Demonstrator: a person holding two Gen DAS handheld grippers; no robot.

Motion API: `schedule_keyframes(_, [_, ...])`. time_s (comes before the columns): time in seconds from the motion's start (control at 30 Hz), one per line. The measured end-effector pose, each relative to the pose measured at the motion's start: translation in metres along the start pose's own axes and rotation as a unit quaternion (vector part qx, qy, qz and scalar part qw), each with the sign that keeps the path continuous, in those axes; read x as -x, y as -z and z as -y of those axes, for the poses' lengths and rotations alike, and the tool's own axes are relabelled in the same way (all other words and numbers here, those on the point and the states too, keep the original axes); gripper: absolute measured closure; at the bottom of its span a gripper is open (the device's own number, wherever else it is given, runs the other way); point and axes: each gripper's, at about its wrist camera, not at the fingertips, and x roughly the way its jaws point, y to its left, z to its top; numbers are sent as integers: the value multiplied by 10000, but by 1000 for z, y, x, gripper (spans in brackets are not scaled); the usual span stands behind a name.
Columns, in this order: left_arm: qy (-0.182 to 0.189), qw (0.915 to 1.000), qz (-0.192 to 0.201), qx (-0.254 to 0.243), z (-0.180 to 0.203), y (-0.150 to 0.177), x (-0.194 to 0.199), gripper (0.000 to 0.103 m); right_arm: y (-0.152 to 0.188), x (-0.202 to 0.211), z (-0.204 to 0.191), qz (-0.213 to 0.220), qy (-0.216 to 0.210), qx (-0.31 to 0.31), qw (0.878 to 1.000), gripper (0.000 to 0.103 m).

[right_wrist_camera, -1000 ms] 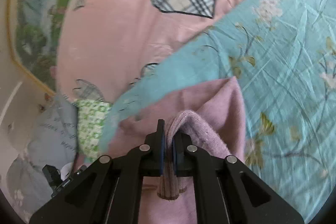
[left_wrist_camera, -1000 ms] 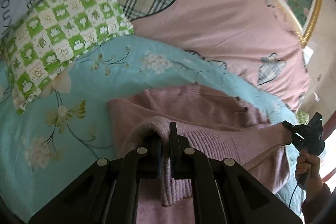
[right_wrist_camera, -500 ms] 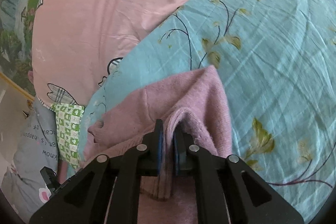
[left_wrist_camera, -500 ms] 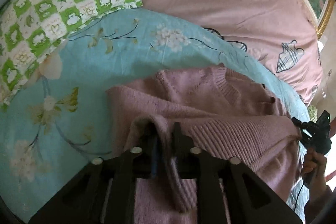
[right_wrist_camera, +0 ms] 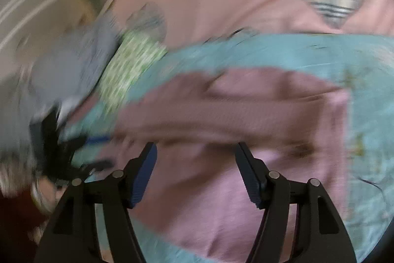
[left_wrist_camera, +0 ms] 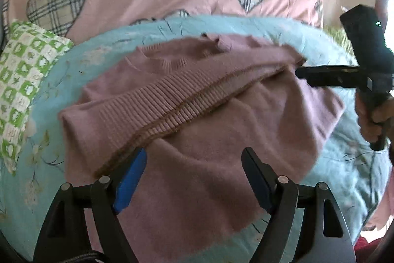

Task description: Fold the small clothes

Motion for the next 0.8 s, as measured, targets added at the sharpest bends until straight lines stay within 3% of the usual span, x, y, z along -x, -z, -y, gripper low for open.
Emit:
schedule_keyframes(0.17, [-158,9989,-408,-161,-11,-10,-36,25,-2,-34,14,-632,-91,42,9979,36])
schedule_keyframes(0.23, [-288,9985,-353,-301,-18,-18,-43,25,-9,-44,23,-753,275,193,9966,36])
schedule_keyframes(0.3, [-512,9979,-308,-264,-32,-29,-51,25,-20,-50,33,-756,917,372,9922,37])
schedule_keyframes(0.4, [-846,9961,-233,-113,-52,-49,-60,26,-37,-54,46,-512,1663,538,9833,38])
schedule_keyframes(0.5, [-1047,9943,-121,168,-73,-72,-70,27,-56,-50,58,-51,2142,378,9760,38])
schedule_keyframes(0.67, [-1392,9890,-85,502,-96,-101,-88,29,-76,-43,93,482,2311,-583,9700,38])
schedule_keyframes(0.8, [-1741,9814,-166,798,-110,-104,-91,29,-76,-27,101,783,2240,-1004,9662,38])
